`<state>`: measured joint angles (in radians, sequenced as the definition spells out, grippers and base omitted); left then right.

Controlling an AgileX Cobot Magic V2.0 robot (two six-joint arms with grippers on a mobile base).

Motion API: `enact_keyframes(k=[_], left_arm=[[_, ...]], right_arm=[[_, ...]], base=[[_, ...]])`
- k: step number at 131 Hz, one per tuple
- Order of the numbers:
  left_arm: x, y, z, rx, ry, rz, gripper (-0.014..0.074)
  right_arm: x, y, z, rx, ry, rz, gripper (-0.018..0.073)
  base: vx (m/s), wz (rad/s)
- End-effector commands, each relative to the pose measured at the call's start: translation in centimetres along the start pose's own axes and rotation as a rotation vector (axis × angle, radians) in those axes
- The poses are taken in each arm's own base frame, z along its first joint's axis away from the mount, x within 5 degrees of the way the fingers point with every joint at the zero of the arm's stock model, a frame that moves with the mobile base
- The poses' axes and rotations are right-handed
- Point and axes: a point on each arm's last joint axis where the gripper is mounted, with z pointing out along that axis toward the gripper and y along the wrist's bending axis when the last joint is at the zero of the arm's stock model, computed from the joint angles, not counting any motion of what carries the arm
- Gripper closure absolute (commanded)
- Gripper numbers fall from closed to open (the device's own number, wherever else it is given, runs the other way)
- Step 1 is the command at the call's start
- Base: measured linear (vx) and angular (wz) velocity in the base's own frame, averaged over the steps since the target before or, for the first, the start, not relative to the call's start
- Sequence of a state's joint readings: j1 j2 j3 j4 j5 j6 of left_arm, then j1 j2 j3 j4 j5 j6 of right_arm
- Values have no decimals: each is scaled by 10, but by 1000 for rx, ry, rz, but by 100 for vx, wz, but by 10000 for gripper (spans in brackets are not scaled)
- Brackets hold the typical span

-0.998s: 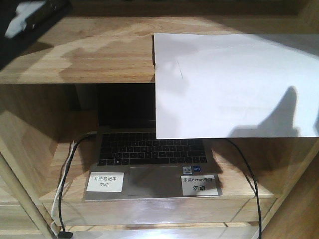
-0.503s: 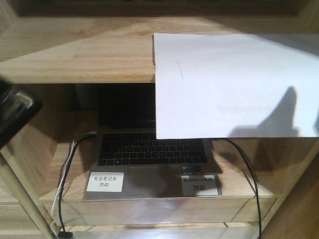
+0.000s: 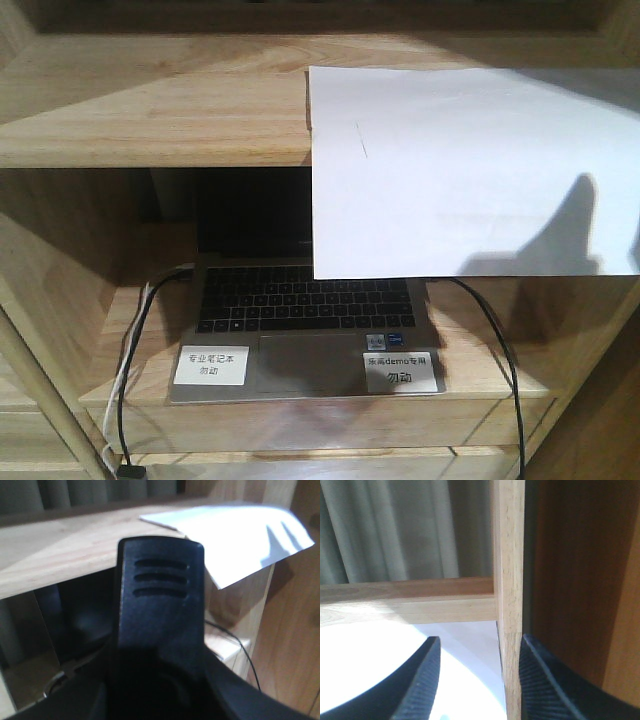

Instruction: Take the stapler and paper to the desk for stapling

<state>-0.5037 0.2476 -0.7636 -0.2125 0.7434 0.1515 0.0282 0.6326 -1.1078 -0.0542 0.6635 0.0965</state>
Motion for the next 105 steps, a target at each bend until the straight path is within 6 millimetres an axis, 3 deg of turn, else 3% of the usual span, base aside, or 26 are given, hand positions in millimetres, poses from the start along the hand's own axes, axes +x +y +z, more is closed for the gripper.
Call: enact_keyframes(k=[1, 105], left_arm=[[-13, -1, -10, 2, -152, -12, 603], [-11, -1, -13, -1, -149, -4, 603]], right_arm=[[-13, 0, -2, 4, -89, -5, 218], [-13, 0, -2, 4, -89, -5, 218]], base=[[0, 0], [0, 0]])
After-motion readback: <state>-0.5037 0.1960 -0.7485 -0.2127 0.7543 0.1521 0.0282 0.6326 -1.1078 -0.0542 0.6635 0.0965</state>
